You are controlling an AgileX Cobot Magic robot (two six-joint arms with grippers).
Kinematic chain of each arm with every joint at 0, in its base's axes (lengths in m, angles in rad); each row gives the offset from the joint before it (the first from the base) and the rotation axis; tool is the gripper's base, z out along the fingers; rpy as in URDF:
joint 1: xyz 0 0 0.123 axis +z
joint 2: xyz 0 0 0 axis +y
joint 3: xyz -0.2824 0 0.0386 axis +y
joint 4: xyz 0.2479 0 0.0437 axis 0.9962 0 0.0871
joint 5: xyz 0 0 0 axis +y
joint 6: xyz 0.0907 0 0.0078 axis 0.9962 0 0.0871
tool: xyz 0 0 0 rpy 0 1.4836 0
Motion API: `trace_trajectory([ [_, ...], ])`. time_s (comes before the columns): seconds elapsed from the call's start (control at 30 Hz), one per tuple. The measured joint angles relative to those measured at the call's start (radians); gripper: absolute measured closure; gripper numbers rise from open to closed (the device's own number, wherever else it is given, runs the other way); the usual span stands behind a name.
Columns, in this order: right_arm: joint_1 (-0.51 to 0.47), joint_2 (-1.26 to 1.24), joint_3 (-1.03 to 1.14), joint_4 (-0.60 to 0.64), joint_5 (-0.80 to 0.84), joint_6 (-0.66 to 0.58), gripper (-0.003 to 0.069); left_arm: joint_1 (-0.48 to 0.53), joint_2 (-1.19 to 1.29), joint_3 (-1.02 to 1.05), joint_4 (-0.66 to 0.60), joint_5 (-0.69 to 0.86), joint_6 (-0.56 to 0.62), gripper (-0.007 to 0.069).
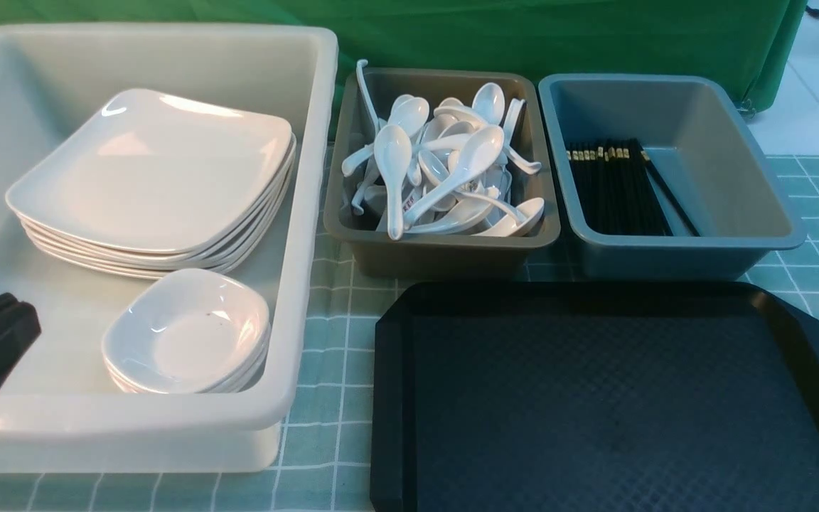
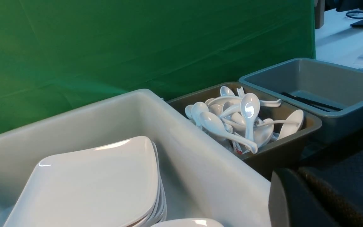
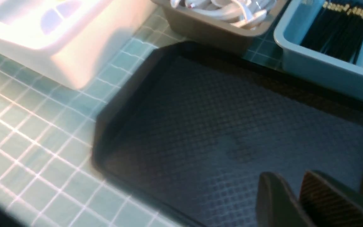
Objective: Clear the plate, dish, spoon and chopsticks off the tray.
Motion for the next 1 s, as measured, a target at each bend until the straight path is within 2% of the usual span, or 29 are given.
trace_trajectory([
  [0.07,-0.077,-0.017,0.016,-0.001,-0.012,-0.045,0.0559,0.000,0.000,0.000,0.000,0.002,0.000,0.0613],
  [0.17,-0.241,-0.062,0.107,0.056,-0.129,-0.202,0.0631,0.000,0.000,0.000,0.000,0.002,0.000,0.0613],
  [0.3,-0.553,-0.159,0.380,0.186,-0.482,-0.352,0.0642,0.000,0.000,0.000,0.000,0.003,0.000,0.0613],
  [0.37,-0.678,-0.226,0.534,0.241,-0.607,-0.385,0.0642,0.000,0.000,0.000,0.001,0.003,0.000,0.0613],
  [0.43,-0.747,-0.290,0.664,0.264,-0.668,-0.419,0.0642,0.000,0.000,0.000,0.002,0.003,0.000,0.0612],
  [0.57,-0.797,-0.423,0.890,0.273,-0.722,-0.467,0.0643,0.000,0.000,0.000,0.003,0.003,0.000,0.0612],
  [1.0,-0.802,-0.491,0.922,0.276,-0.722,-0.445,0.0641,0.000,-0.001,0.008,0.003,0.005,0.000,0.0612],
])
